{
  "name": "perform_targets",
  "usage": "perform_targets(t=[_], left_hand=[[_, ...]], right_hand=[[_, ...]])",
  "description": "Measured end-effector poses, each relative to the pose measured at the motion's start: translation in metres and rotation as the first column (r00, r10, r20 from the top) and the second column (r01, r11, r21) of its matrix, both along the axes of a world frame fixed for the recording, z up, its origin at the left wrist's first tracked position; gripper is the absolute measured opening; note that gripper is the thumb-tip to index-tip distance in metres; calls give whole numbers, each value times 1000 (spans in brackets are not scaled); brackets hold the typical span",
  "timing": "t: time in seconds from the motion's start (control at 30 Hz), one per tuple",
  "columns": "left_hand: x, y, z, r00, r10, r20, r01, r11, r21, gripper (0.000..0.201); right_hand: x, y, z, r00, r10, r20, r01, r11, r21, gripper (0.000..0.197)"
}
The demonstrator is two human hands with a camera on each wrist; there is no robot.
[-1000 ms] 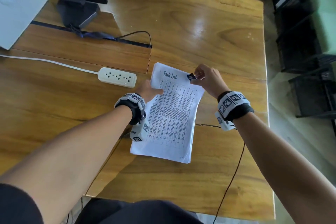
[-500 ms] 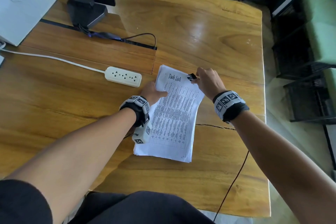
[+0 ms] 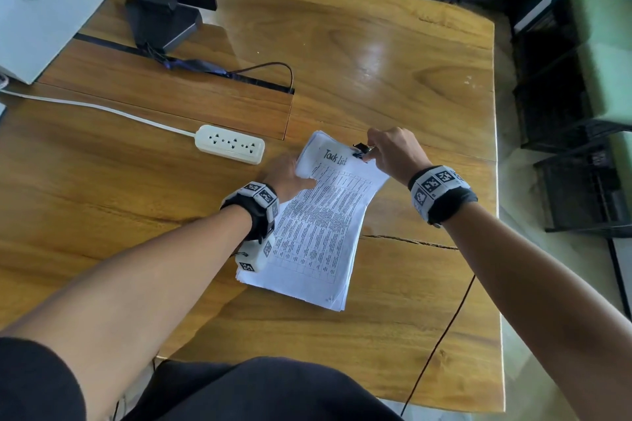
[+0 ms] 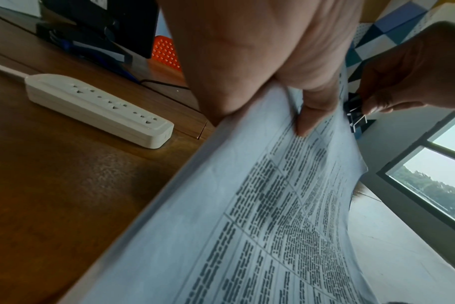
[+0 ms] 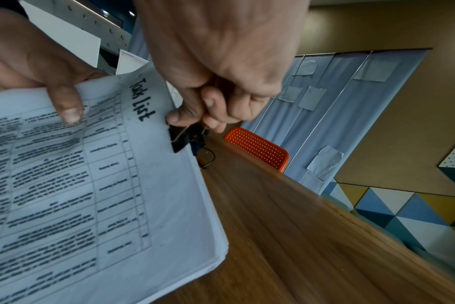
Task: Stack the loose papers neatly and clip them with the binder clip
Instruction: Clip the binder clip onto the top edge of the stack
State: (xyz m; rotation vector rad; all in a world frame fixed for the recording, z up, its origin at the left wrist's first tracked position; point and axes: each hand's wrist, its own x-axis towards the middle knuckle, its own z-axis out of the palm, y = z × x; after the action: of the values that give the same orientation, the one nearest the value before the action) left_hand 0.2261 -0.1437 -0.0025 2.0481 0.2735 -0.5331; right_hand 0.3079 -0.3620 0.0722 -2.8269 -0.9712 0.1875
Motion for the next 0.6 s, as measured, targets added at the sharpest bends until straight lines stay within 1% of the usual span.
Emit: perform_targets(t=[0.03, 0.13, 0.17, 0.2, 0.23, 0.33, 0.37, 0.5, 0.6], left_hand=[[2, 0, -4, 1000, -16, -2, 16, 1000, -4, 28], [6, 3, -19, 1000, -12, -23, 12, 1000, -26, 51], [7, 4, -23, 1000, -16, -24, 15, 999, -38, 56], [7, 4, -23, 1000, -19, -22, 18, 999, -45, 56], [6, 4, -19, 1000, -19, -21, 18, 999, -48, 51], [3, 2, 0, 1000, -11, -4, 11, 999, -42, 25], [4, 2, 4, 1000, -17, 5, 17, 999, -39, 22], [7, 1, 12, 998, -58, 34, 60, 997, -56, 23], [6, 0, 11, 999, -51, 12, 52, 998, -46, 17]], right_hand=[[2, -1, 1, 1000, 14, -2, -14, 1000, 9, 13], [9, -6, 4, 997, 60, -42, -58, 997, 47, 9], [11, -8, 7, 995, 73, -71, -70, 996, 51, 9], [13, -9, 9, 991, 83, -101, -79, 996, 48, 10], [14, -10, 11, 989, 90, -121, -85, 995, 43, 11], [15, -12, 13, 987, 98, -128, -93, 995, 40, 12], [14, -12, 13, 988, 96, -119, -91, 995, 45, 12], [10, -11, 7, 996, 82, -27, -80, 994, 72, 15], [4, -8, 1, 996, 76, 44, -79, 995, 63, 18]])
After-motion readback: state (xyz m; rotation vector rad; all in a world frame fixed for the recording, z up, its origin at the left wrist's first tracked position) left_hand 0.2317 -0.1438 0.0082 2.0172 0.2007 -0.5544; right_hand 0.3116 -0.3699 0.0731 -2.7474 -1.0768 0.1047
